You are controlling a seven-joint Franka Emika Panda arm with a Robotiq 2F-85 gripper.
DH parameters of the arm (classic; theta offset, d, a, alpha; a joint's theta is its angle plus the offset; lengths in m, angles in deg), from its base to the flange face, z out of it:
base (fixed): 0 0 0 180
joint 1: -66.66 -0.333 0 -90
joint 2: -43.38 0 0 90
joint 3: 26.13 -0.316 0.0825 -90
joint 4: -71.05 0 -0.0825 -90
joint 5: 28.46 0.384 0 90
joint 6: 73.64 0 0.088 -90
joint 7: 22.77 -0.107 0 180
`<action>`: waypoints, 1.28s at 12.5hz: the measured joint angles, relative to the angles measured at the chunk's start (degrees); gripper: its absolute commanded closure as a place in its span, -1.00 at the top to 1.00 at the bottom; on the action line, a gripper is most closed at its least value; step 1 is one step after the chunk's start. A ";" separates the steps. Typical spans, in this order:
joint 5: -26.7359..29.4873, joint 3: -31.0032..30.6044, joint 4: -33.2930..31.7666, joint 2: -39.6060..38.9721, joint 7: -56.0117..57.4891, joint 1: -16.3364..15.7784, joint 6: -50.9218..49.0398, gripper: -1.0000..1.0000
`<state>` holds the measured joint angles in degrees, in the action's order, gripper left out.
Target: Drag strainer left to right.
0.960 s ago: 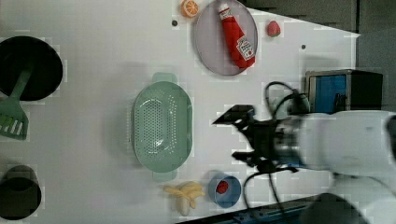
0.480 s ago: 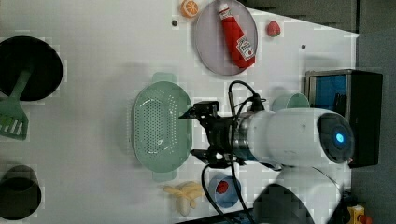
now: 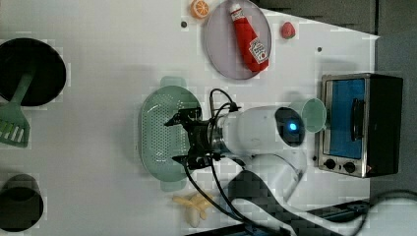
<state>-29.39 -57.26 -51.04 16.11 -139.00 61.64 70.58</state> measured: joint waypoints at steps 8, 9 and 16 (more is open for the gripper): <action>0.58 15.92 0.11 -6.27 -1.40 -8.75 6.43 1.00; 0.87 16.97 0.22 -6.24 -2.35 -10.42 6.10 1.00; -0.25 18.96 -0.11 -5.85 -3.02 -17.15 5.93 1.00</action>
<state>-29.65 -38.30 -51.15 10.26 -142.02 44.48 76.51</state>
